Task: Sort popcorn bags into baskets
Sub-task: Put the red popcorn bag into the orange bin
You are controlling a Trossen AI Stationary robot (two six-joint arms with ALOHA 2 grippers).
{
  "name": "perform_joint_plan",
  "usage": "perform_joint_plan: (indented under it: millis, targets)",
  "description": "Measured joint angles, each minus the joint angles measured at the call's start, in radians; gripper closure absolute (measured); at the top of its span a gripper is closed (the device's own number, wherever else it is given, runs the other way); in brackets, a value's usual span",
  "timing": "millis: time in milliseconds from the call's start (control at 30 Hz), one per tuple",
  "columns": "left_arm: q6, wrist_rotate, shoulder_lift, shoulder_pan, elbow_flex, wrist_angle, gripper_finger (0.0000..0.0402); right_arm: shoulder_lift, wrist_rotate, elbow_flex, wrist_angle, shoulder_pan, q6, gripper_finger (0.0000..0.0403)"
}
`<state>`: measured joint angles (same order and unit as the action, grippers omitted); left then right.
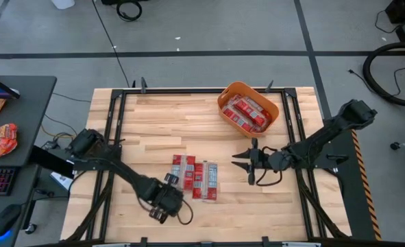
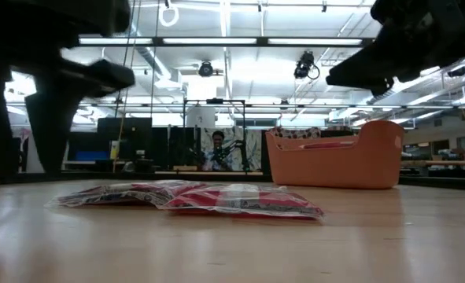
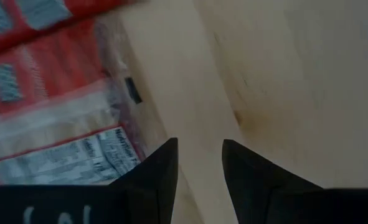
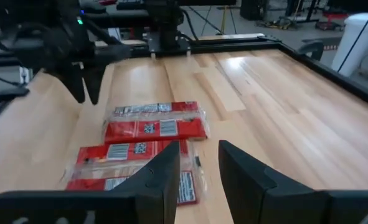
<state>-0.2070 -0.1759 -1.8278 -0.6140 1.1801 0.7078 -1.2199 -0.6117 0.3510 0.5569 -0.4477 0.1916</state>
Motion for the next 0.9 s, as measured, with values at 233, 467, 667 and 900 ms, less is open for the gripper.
perform_joint_plan:
  millis: [233,467,667,900]
  targets:
    - [-0.067,-0.184,-0.013,-0.060,0.001,-0.010,0.0271,-0.076,-0.001,0.055,-0.007,0.042,-0.108,0.0288]
    - [-0.170,-0.379,-0.036,-0.080,0.000,-0.065,0.0271,-0.104,0.005,0.088,-0.002,0.099,-0.210,0.0288]
    - [-0.215,-0.369,-0.094,-0.066,0.001,-0.213,0.0271,-0.106,0.072,0.087,0.035,0.157,-0.240,0.0288]
    - [-0.211,-0.402,-0.149,-0.059,0.000,-0.272,0.0271,-0.107,0.116,0.087,0.054,0.182,-0.247,0.0288]
